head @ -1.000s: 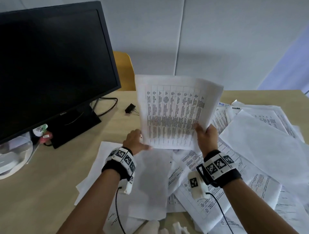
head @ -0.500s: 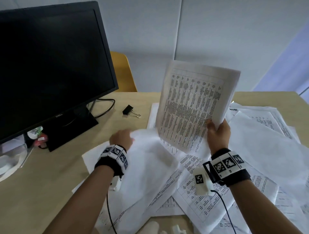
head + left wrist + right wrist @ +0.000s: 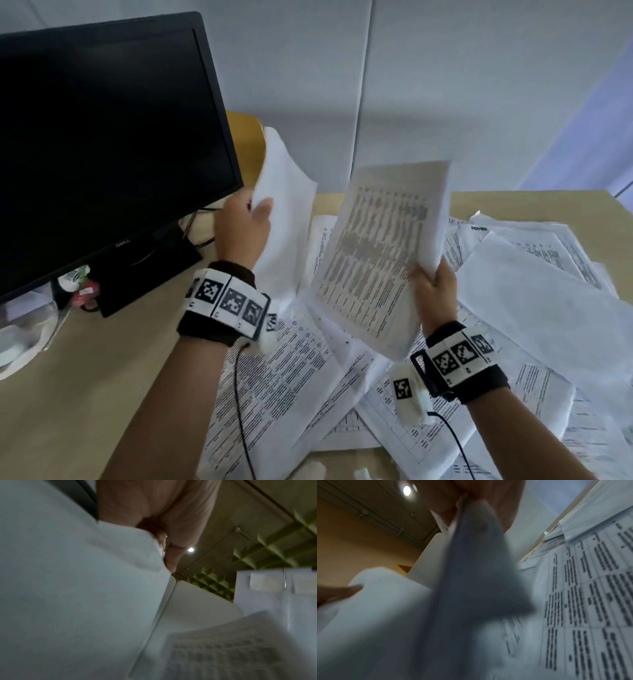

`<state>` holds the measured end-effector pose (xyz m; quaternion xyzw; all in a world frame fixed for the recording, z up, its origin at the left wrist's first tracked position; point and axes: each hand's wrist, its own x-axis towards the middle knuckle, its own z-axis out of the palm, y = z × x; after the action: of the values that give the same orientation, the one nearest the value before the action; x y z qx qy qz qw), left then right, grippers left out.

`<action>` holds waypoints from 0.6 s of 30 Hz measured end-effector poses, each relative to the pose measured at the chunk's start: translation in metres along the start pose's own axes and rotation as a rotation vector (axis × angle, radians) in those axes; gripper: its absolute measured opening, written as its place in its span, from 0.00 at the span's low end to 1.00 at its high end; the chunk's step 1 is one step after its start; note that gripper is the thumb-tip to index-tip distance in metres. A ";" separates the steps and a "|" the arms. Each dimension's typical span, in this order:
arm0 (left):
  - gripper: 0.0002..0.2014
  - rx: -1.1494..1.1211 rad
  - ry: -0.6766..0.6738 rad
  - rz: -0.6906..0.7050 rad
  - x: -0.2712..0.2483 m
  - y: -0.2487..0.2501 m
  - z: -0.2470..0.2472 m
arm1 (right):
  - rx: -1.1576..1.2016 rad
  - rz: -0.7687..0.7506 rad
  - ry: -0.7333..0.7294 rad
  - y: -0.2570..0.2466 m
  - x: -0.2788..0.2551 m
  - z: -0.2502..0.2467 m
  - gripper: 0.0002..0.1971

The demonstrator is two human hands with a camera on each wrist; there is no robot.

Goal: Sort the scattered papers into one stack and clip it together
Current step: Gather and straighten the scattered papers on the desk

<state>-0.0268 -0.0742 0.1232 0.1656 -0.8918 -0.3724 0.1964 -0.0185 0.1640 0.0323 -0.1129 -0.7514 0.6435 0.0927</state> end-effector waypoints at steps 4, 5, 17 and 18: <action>0.12 -0.200 -0.410 0.030 -0.028 0.015 0.031 | 0.135 0.072 -0.180 -0.006 -0.013 0.016 0.12; 0.14 -0.228 -0.499 0.028 -0.035 0.015 0.040 | 0.173 0.102 -0.220 -0.007 -0.015 0.018 0.12; 0.17 -0.255 -0.969 -0.236 -0.087 -0.016 0.091 | -0.105 0.191 -0.298 0.019 -0.019 0.016 0.10; 0.16 -0.201 -0.968 -0.224 -0.087 -0.026 0.093 | -0.164 0.208 -0.267 0.025 -0.017 0.015 0.12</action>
<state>0.0088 0.0029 0.0247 0.0488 -0.8172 -0.5093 -0.2654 -0.0054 0.1488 0.0052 -0.1106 -0.7913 0.5954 -0.0845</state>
